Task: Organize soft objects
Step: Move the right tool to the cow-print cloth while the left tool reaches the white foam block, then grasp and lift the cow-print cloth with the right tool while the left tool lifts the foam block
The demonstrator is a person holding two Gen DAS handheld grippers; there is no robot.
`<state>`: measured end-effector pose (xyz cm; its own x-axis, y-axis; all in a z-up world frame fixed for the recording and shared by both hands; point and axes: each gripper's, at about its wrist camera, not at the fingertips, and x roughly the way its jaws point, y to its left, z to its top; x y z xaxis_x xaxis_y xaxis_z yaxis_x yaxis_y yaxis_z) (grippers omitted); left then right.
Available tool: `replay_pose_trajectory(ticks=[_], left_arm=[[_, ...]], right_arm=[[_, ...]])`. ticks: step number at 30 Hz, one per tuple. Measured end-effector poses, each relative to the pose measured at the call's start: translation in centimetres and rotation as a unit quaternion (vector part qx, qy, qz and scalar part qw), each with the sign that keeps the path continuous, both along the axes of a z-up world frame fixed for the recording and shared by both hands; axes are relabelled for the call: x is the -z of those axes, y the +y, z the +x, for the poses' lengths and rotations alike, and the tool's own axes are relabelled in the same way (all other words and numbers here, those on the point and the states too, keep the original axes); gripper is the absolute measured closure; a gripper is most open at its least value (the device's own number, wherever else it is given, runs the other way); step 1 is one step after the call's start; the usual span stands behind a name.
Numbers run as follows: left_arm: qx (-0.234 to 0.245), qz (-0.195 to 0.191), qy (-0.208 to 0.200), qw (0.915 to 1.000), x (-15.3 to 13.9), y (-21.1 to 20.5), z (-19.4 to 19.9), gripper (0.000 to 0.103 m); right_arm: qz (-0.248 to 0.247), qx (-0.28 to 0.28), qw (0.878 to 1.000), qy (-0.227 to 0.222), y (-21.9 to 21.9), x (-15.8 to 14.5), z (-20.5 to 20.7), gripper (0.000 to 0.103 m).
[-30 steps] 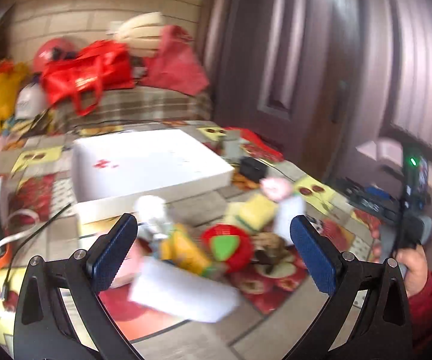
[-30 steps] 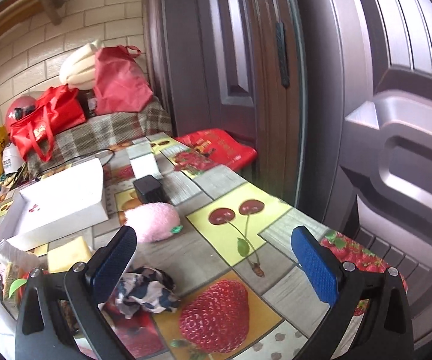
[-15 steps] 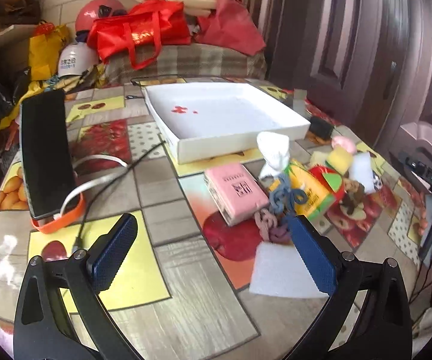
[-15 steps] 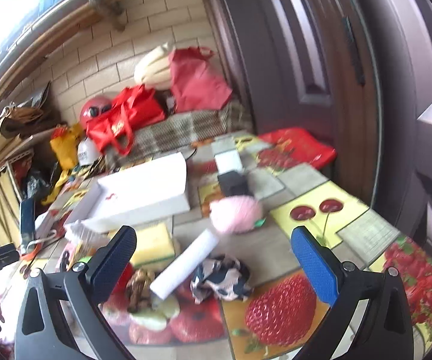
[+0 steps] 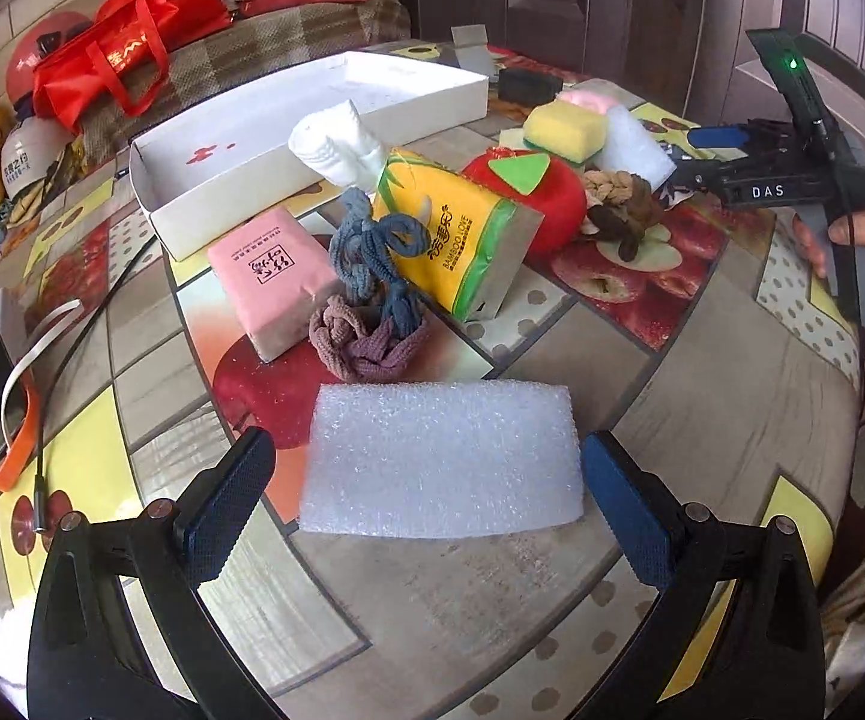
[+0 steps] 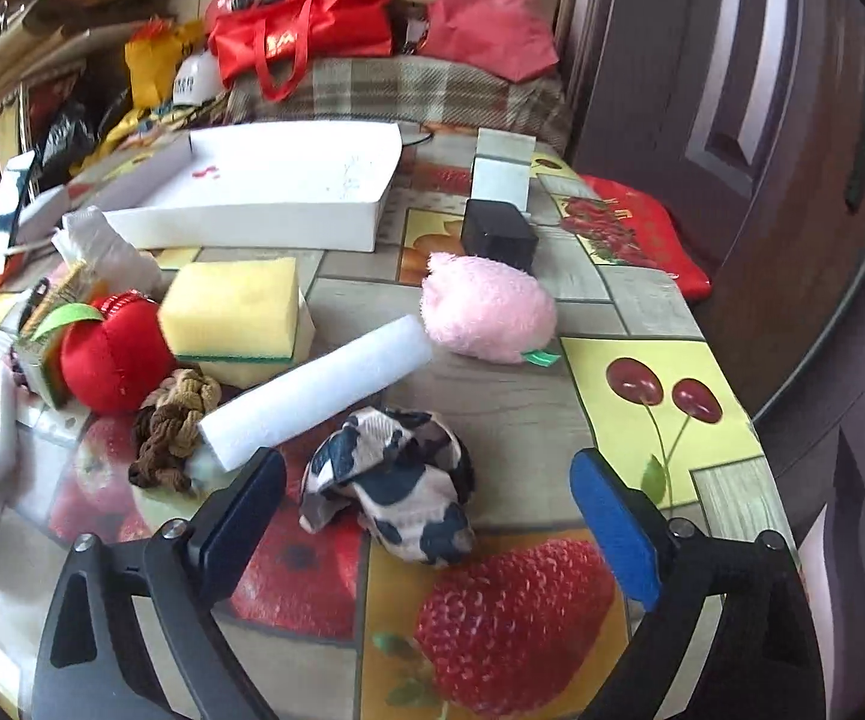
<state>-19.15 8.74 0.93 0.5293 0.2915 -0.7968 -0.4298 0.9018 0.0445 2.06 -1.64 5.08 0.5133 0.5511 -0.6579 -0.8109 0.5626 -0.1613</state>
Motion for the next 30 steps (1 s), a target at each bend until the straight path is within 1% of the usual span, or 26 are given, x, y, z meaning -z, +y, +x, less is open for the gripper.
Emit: replay_pose_trajectory(ticks=[2,3,4,5,6,7,9,10,11,12,14,15,16,18,19,21,23,24,26,27,29,30], left_arm=[[-0.008,-0.004,0.022,0.9997,0.9,0.5,0.4,0.0],[-0.01,-0.016,0.019,0.9997,1.1,0.9,0.3,0.0],[-0.011,-0.029,0.014,0.9994,1.3,1.2,0.2,0.001],[-0.012,-0.033,0.011,0.9993,1.4,1.3,0.0,0.006],[-0.011,-0.028,0.005,0.9995,1.2,1.3,-0.2,0.013],[-0.008,-0.026,0.002,0.9996,1.0,1.1,-0.4,0.013],[-0.006,-0.007,-0.003,1.0,0.7,0.6,-0.8,0.013],[-0.008,0.005,-0.011,0.9999,0.1,0.3,-1.1,0.013],[-0.012,0.021,-0.031,0.9992,-0.7,0.1,-1.7,0.013],[-0.018,0.037,-0.052,0.9978,-1.5,-0.1,-2.4,0.013],[-0.041,0.088,-0.096,0.9906,-2.9,-0.1,-3.3,0.013],[-0.06,0.115,-0.114,0.9851,-3.4,0.1,-3.5,0.013],[-0.079,0.13,-0.127,0.9802,-3.9,0.7,-3.5,0.013],[-0.122,0.143,-0.157,0.9695,-4.3,2.3,-3.3,0.013],[-0.144,0.15,-0.165,0.9642,-4.2,2.9,-3.2,0.013],[-0.189,0.154,-0.165,0.9557,-4.0,4.8,-2.5,0.013],[-0.222,0.155,-0.185,0.9446,-4.1,6.3,-2.8,0.013],[-0.232,0.163,-0.196,0.9388,-4.2,6.9,-2.8,0.013],[-0.249,0.18,-0.202,0.9301,-4.1,7.4,-2.7,0.013],[-0.253,0.18,-0.207,0.9278,-4.1,7.9,-2.6,0.013],[-0.259,0.181,-0.214,0.9242,-4.1,7.9,-2.3,0.013],[-0.259,0.18,-0.217,0.9237,-4.1,8.1,-2.1,0.013]], right_arm=[[-0.013,-0.002,1.0,0.016,0.7,1.0,1.2,0.032],[-0.024,-0.004,0.999,0.03,1.2,1.6,1.5,0.035],[-0.029,-0.004,0.999,0.036,1.4,1.9,1.9,0.048],[-0.027,-0.005,0.999,0.043,1.4,2.2,2.2,0.053],[-0.023,-0.002,0.999,0.043,0.9,2.7,2.9,0.056],[-0.021,0.002,0.999,0.042,0.7,2.6,2.8,0.063],[-0.008,0.015,0.999,0.043,-0.7,3.3,3.3,0.064],[0.01,0.031,0.999,0.041,-1.8,3.1,3.4,0.065],[0.028,0.05,0.998,0.037,-3.1,3.1,3.5,0.065],[0.049,0.069,0.996,0.03,-4.2,2.4,3.0,0.065],[0.116,0.077,0.99,0.019,-6.8,1.6,2.0,0.065],[0.143,0.073,0.987,0.018,-7.6,1.5,1.6,0.065],[0.165,0.068,0.984,0.017,-8.0,1.2,0.8,0.065],[0.204,0.045,0.978,0.014,-7.8,0.7,-0.9,0.065],[0.216,0.035,0.976,0.013,-7.3,0.8,-1.7,0.065],[0.232,0.024,0.972,0.018,-5.8,1.2,-2.6,0.064],[0.234,0.01,0.972,0.035,-3.6,1.4,-2.9,0.064],[0.235,0.008,0.971,0.033,-2.5,1.5,-3.5,0.064],[0.229,0.003,0.973,0.013,-0.6,1.5,-4.0,0.064],[0.221,0.0,0.975,0.004,0.3,1.6,-4.2,0.064],[0.218,-0.01,0.976,0.011,1.6,1.8,-3.9,0.064],[0.219,-0.01,0.976,0.013,1.9,1.7,-3.5,0.064]])
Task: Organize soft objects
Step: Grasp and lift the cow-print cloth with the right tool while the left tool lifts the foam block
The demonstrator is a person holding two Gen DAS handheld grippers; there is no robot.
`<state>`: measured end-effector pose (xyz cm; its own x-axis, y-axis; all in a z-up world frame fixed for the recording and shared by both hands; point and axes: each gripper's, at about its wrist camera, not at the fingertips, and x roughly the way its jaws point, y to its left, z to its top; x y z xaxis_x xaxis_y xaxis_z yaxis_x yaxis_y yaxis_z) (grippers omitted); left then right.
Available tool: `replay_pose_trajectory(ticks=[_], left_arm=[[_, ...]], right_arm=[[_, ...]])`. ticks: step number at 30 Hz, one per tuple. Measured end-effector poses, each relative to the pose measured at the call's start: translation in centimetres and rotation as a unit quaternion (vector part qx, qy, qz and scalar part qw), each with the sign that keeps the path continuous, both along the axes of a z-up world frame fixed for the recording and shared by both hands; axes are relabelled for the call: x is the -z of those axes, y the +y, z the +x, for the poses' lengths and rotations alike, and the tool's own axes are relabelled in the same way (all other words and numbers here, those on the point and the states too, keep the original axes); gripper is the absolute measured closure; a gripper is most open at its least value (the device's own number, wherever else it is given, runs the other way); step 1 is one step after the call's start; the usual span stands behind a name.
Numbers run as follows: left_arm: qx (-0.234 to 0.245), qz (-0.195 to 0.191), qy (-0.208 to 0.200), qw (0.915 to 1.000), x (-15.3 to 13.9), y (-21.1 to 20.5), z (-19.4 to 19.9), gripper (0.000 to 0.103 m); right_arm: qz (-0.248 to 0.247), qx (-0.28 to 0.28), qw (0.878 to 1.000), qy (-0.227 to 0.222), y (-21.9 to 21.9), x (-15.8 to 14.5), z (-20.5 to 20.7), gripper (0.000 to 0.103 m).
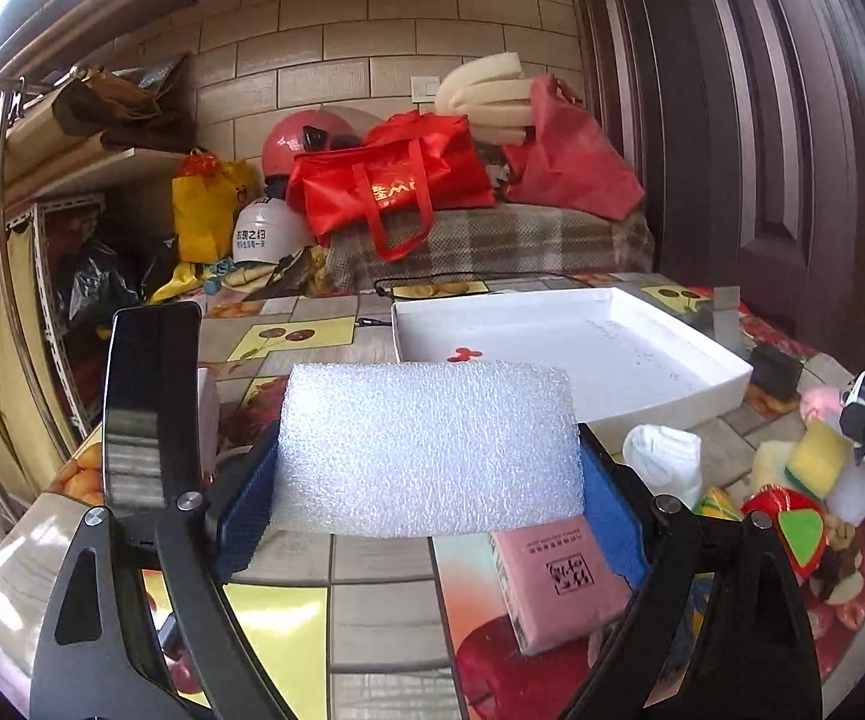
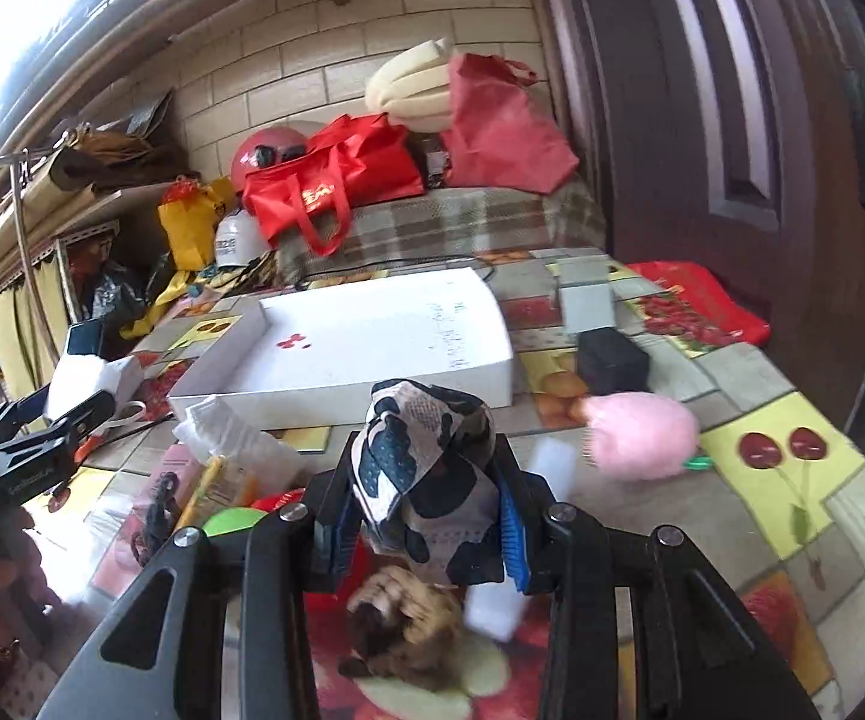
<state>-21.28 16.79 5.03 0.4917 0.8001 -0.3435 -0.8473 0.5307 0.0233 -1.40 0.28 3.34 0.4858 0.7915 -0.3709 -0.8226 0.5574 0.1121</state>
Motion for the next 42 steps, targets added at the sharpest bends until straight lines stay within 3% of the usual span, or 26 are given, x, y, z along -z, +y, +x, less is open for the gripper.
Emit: replay_pose_trajectory(ticks=[7,11,15,21,27,31,35,37,39,42], left_arm=[[0.01,0.005,-0.016,0.9998,-0.3,1.6,1.4,0.013],[0.034,-0.003,-0.024,0.9991,-0.4,2.8,2.5,0.013],[0.015,-0.011,-0.043,0.9989,-0.6,4.2,2.4,0.013],[-0.008,-0.005,-0.046,0.9989,-0.6,5.9,2.5,0.013],[-0.022,-0.015,-0.051,0.9983,-0.7,8.4,3.6,0.013],[0.014,-0.029,-0.038,0.9988,-0.5,9.5,5.3,0.013],[0.032,-0.046,-0.018,0.9983,-0.2,10.4,7.2,0.013],[0.034,-0.052,-0.019,0.9979,-0.2,10.7,7.3,0.013],[0.033,-0.06,-0.018,0.9975,-0.1,10.9,7.4,0.013],[0.029,-0.069,-0.019,0.997,0.1,11.1,7.2,0.013]], right_arm=[[0.008,0.014,1.0,0.011,1.5,-0.3,1.3,0.064],[0.014,-0.034,0.999,0.033,2.9,0.0,0.8,0.064],[0.038,-0.04,0.998,0.024,4.8,-0.6,0.3,0.064],[0.029,0.057,0.997,-0.035,5.8,-1.3,3.8,0.064],[0.034,0.141,0.989,-0.02,4.4,-1.1,9.3,0.064],[0.042,0.095,0.994,-0.021,4.4,-0.3,7.6,0.062],[0.012,-0.001,1.0,-0.004,7.1,0.8,5.4,0.062],[-0.008,-0.024,1.0,-0.008,9.1,0.8,4.2,0.062],[-0.015,-0.022,0.999,-0.027,10.8,0.5,3.4,0.062],[-0.02,-0.003,1.0,-0.02,12.7,0.3,4.4,0.062]])
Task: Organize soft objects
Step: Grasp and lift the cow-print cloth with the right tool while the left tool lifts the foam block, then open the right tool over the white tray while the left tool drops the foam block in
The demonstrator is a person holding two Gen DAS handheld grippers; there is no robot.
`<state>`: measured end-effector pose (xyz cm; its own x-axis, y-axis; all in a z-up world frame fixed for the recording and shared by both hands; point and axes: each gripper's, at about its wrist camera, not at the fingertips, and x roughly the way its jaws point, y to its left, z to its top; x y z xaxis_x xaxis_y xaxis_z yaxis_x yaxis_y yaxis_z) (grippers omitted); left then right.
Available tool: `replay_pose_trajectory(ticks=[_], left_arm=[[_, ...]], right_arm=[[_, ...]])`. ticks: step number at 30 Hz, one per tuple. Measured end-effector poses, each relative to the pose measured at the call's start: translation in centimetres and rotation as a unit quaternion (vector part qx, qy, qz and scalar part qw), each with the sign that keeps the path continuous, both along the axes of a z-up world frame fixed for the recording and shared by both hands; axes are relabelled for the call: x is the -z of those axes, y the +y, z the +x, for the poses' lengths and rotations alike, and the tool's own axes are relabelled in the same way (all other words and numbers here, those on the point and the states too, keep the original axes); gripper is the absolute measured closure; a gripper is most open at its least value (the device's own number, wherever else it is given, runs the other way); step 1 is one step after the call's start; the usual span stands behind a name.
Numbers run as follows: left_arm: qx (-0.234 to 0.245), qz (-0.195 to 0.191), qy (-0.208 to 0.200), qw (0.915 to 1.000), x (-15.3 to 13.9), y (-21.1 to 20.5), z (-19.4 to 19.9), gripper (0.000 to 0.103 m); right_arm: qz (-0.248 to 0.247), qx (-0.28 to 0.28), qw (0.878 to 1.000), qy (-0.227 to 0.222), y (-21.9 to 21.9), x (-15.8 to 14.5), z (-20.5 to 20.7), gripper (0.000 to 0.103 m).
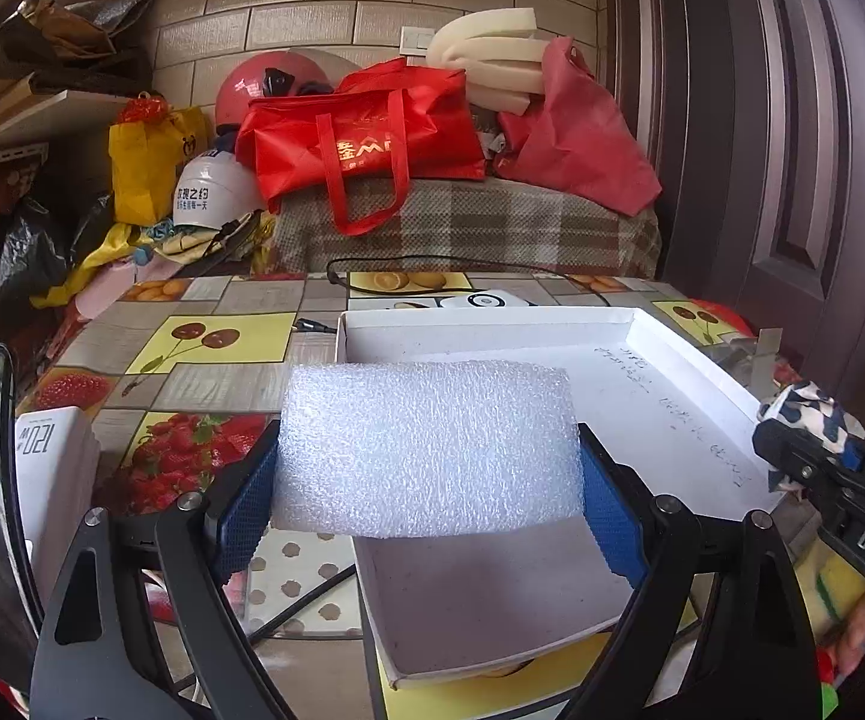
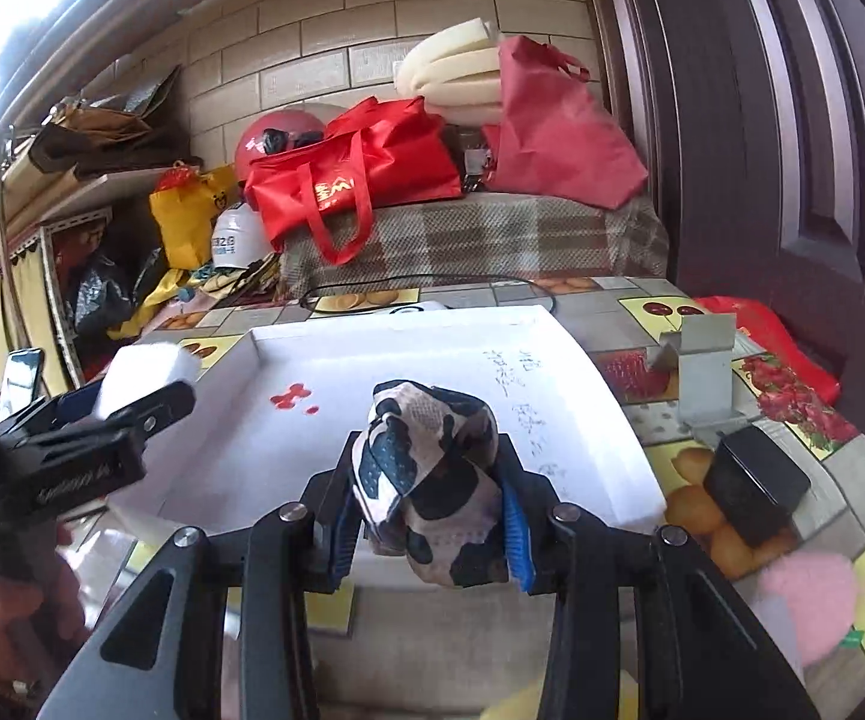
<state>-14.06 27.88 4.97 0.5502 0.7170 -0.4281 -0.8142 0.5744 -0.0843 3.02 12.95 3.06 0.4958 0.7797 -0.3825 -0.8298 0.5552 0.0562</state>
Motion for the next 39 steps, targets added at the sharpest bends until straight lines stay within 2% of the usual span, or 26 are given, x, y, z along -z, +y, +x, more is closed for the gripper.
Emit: replay_pose_trajectory(ticks=[5,6,10,12,13,15,16,17,23,28,33,39], left_arm=[[-0.016,-0.016,0.011,0.9997,0.3,0.8,0.4,0.013],[-0.017,-0.017,0.015,0.9996,0.3,0.9,0.6,0.013],[-0.012,-0.012,0.024,0.9996,0.3,0.9,1.7,0.013],[-0.007,-0.008,0.034,0.9994,0.3,0.8,2.1,0.013],[-0.007,-0.005,0.037,0.9993,0.3,0.7,2.2,0.013],[-0.003,0.004,0.035,0.9994,0.2,0.4,2.1,0.012],[-0.004,0.008,0.036,0.9993,0.1,0.2,2.1,0.007],[-0.005,0.011,0.037,0.9992,0.1,0.1,2.1,0.001],[-0.024,0.025,0.023,0.9991,-0.2,-0.2,1.3,0.0],[-0.039,0.024,0.009,0.9989,-0.3,-0.4,0.3,0.0],[-0.054,0.024,0.003,0.9983,-0.3,-1.0,-0.7,0.0],[-0.058,0.008,-0.003,0.9983,-0.1,-1.7,-2.6,0.0]], right_arm=[[0.012,0.089,0.996,0.01,0.6,-0.4,2.6,0.062],[0.013,0.092,0.996,0.015,0.9,-0.4,2.9,0.062],[0.004,0.055,0.998,0.017,3.0,-0.4,3.2,0.062],[-0.009,0.031,0.999,0.016,4.0,-0.2,2.9,0.058],[-0.02,0.023,0.999,0.017,4.5,0.1,2.8,0.052],[-0.025,0.023,0.999,0.014,4.6,0.1,2.6,0.025],[-0.019,0.028,0.999,0.01,4.3,0.1,2.5,0.008],[-0.013,0.031,0.999,0.007,4.0,-0.1,2.4,0.0],[-0.005,0.044,0.999,0.014,3.0,-0.3,2.1,0.0],[0.023,0.075,0.997,0.014,1.1,-0.6,1.6,0.0],[0.042,0.092,0.995,-0.013,-0.3,-1.1,0.0,0.0],[0.046,0.094,0.994,-0.035,-1.6,-1.4,-1.9,0.0]])
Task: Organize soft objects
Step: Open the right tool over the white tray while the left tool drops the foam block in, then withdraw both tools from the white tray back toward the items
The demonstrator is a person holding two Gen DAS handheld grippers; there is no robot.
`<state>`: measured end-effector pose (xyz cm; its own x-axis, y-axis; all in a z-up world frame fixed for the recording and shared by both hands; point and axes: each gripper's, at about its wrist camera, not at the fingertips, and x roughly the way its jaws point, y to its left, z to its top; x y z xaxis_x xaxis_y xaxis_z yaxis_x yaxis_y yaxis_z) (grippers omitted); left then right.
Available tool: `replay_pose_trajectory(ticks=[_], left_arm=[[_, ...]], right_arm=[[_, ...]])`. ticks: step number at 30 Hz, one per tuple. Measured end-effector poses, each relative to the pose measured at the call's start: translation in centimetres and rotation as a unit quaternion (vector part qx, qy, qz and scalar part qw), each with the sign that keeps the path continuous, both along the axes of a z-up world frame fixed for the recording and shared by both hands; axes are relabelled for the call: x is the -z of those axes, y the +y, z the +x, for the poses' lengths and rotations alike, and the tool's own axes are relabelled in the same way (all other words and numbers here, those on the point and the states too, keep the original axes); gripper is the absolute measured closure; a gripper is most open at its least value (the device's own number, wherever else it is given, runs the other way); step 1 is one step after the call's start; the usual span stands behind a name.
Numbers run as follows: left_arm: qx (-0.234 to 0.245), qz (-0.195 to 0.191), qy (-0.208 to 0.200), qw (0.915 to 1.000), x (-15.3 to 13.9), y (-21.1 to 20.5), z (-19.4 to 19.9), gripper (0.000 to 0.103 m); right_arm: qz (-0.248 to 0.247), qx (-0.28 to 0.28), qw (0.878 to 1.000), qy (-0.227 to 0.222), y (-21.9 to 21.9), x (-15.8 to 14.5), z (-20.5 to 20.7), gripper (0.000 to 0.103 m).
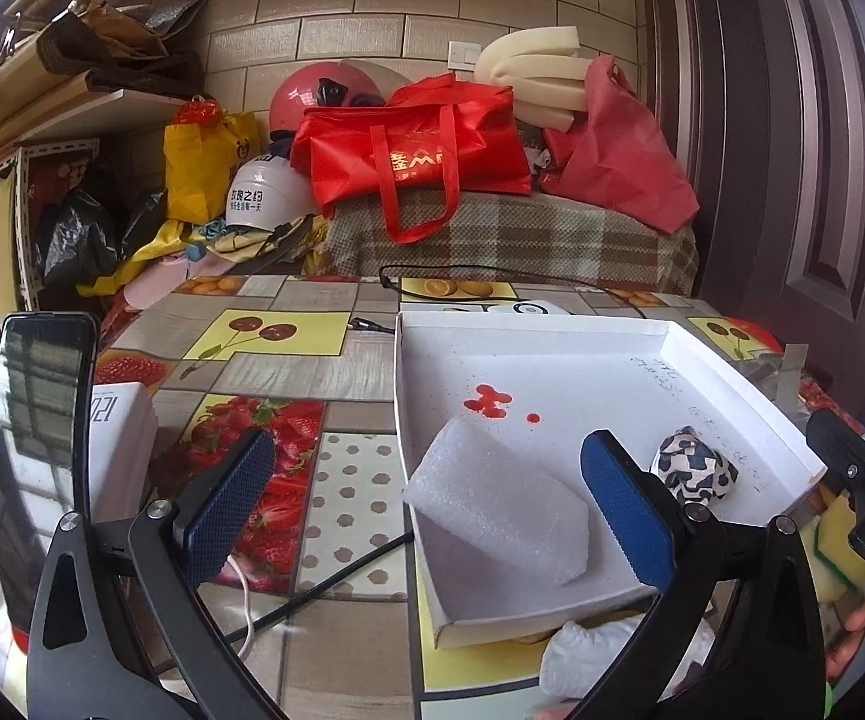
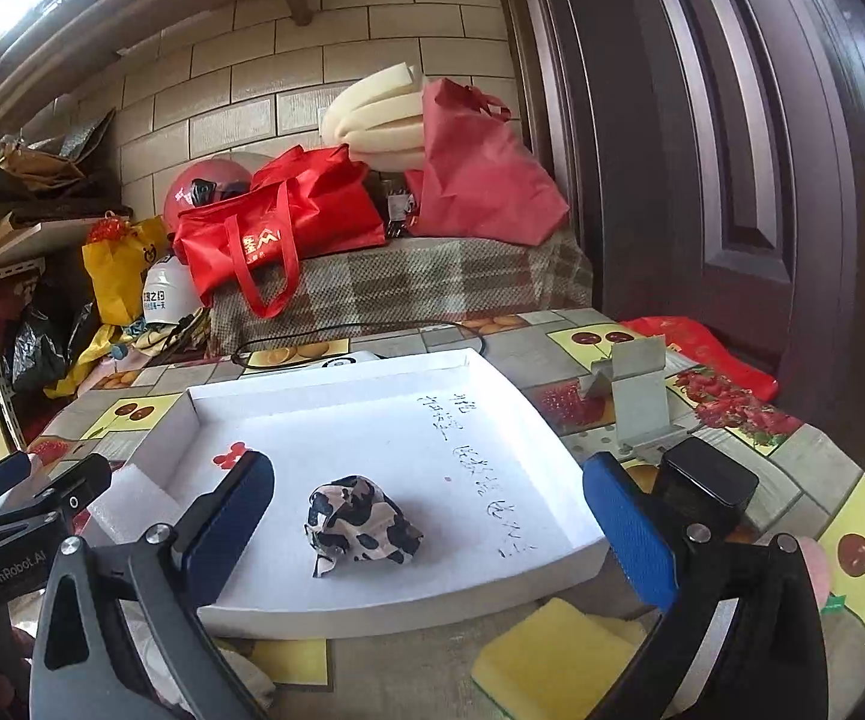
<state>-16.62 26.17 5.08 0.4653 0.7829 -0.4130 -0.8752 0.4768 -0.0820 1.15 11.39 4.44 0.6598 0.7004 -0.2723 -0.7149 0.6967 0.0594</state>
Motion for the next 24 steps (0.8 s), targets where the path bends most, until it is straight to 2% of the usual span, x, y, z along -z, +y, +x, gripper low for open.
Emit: replay_pose_trajectory(ticks=[5,16,24], left_arm=[[0.005,-0.013,0.006,0.9999,0.3,-1.1,-1.4,0.0],[0.008,-0.003,0.04,0.9992,0.6,-4.3,-3.0,0.0],[0.004,-0.008,0.052,0.9986,0.8,-5.7,-4.4,0.0]], right_arm=[[0.0,-0.004,1.0,0.008,-1.8,0.4,-0.6,0.0],[-0.021,-0.037,0.999,-0.011,-5.5,1.0,-3.2,0.0],[-0.036,-0.023,0.999,-0.003,-9.1,1.2,-2.8,0.0]])
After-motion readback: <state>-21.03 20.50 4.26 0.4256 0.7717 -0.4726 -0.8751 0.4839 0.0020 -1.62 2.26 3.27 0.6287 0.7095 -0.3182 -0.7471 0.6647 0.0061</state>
